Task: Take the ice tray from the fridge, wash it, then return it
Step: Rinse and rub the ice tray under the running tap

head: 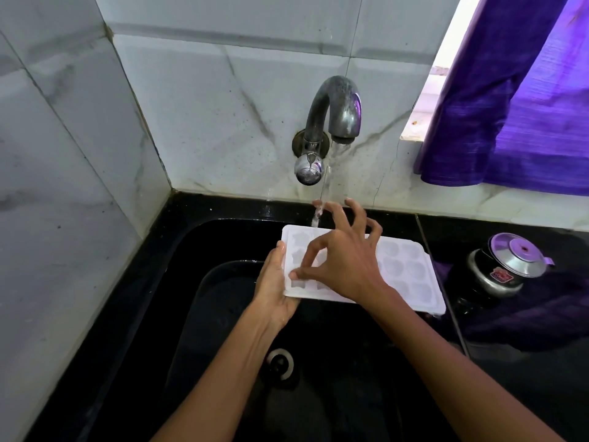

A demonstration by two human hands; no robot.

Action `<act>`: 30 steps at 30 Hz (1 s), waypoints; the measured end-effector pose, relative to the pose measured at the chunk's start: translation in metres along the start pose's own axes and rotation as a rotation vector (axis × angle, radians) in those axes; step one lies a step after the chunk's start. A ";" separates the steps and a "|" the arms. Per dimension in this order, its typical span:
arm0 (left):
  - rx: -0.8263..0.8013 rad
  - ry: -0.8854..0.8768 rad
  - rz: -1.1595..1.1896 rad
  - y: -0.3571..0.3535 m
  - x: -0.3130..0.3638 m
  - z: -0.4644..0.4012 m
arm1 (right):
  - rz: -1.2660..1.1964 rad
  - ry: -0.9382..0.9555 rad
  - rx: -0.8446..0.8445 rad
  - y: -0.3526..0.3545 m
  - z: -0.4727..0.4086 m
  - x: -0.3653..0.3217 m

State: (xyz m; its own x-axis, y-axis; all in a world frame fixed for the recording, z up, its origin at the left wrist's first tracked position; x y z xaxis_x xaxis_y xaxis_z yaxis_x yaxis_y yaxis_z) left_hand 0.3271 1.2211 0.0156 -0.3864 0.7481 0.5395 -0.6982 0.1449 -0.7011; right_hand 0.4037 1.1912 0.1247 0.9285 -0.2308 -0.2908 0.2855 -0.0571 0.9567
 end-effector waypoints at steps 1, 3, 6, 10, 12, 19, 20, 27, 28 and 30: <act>0.022 -0.011 -0.008 0.001 0.003 -0.001 | -0.001 0.012 -0.028 -0.003 0.003 -0.002; 0.049 -0.005 -0.025 0.001 0.005 -0.001 | 0.046 0.040 -0.150 -0.016 0.010 -0.006; 0.068 0.043 -0.044 0.002 0.002 0.001 | 0.160 0.083 -0.237 -0.027 0.017 -0.010; 0.072 0.029 -0.028 0.004 0.001 -0.003 | 0.138 0.084 -0.167 -0.022 0.014 -0.012; 0.062 0.015 -0.028 0.005 0.003 -0.005 | 0.111 0.061 -0.128 -0.018 0.012 -0.011; 0.067 0.021 0.007 0.005 0.004 -0.003 | 0.145 0.097 -0.204 -0.025 0.013 -0.015; 0.066 0.018 0.014 0.006 0.005 -0.002 | 0.135 0.104 -0.189 -0.024 0.013 -0.017; 0.037 0.014 0.049 0.006 0.008 0.008 | 0.100 0.134 -0.209 -0.028 0.016 -0.019; 0.033 0.013 0.046 0.005 0.008 0.010 | 0.089 0.142 -0.179 -0.026 0.016 -0.020; 0.036 -0.003 0.056 0.006 0.008 0.010 | -0.008 0.133 -0.087 -0.019 0.017 -0.020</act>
State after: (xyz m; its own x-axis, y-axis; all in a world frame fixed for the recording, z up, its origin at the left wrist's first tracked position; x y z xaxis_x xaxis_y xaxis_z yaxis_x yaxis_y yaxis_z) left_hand 0.3137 1.2217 0.0203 -0.4271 0.7523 0.5016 -0.6966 0.0799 -0.7130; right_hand 0.3759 1.1808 0.1120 0.9479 -0.0992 -0.3028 0.3068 0.0275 0.9514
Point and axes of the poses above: each hand's wrist, its own z-axis away from the middle knuckle, its own y-axis out of the back of the hand, x = y × z, the point moved 8 cm from there along -z, towards the middle knuckle, and after that the axes turned 7 degrees about -x, right-handed, at the moved point
